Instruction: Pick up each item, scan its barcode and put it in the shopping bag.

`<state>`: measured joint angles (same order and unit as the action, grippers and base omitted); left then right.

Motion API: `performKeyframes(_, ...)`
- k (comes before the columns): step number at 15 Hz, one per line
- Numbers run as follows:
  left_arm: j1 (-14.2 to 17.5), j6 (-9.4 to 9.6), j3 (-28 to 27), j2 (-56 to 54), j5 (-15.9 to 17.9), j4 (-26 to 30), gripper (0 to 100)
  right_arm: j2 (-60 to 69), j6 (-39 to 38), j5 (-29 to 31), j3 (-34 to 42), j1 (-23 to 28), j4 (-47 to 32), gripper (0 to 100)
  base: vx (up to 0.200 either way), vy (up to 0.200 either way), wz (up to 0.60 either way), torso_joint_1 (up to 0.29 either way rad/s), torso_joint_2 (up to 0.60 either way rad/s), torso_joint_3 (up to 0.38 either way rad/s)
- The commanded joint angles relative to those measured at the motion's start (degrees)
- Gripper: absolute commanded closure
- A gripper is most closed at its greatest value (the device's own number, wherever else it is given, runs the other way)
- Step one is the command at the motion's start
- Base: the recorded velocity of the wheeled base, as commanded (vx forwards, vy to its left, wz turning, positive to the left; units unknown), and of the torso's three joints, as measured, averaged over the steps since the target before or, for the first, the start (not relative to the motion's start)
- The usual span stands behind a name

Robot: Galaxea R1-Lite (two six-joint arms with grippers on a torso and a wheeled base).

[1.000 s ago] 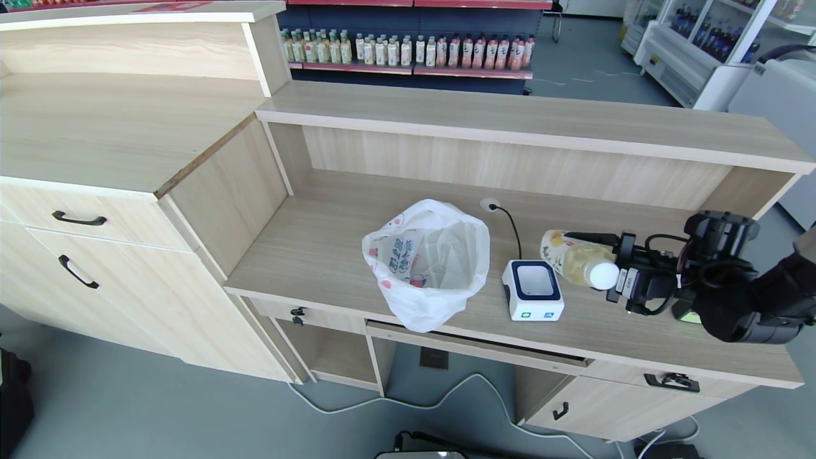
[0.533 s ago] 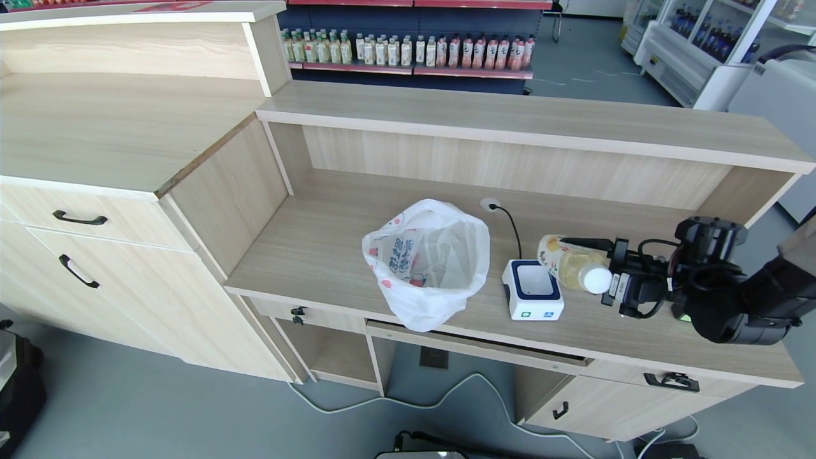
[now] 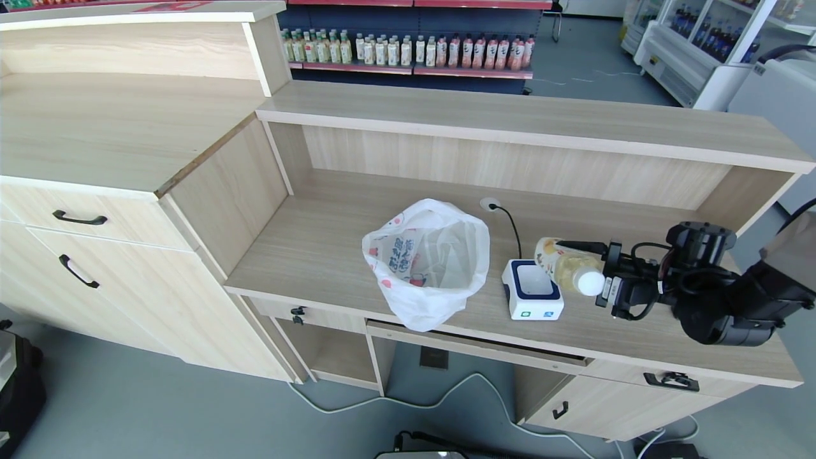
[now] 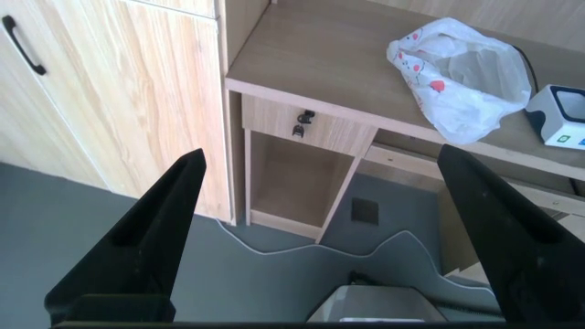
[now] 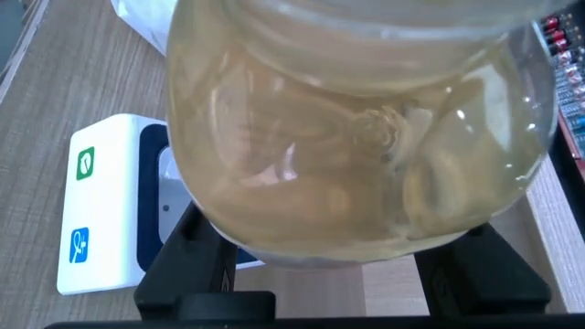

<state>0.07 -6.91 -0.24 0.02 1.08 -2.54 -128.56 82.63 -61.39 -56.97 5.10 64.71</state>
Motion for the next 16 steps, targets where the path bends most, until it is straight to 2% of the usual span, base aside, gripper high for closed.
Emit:
performKeyframes(1,0.0,-0.03,0.0,0.0,0.1,0.0,0,-0.8,0.0,0.0,-0.1,-0.3,0.1,100,0.000,0.000,0.00,0.000,0.00,0.000)
performKeyframes(16,0.0,-0.03,0.0,0.0,0.0,0.0,0,-5.8,-0.4,0.3,-4.7,-2.1,1.0,100,0.000,0.000,0.00,0.000,0.00,0.000)
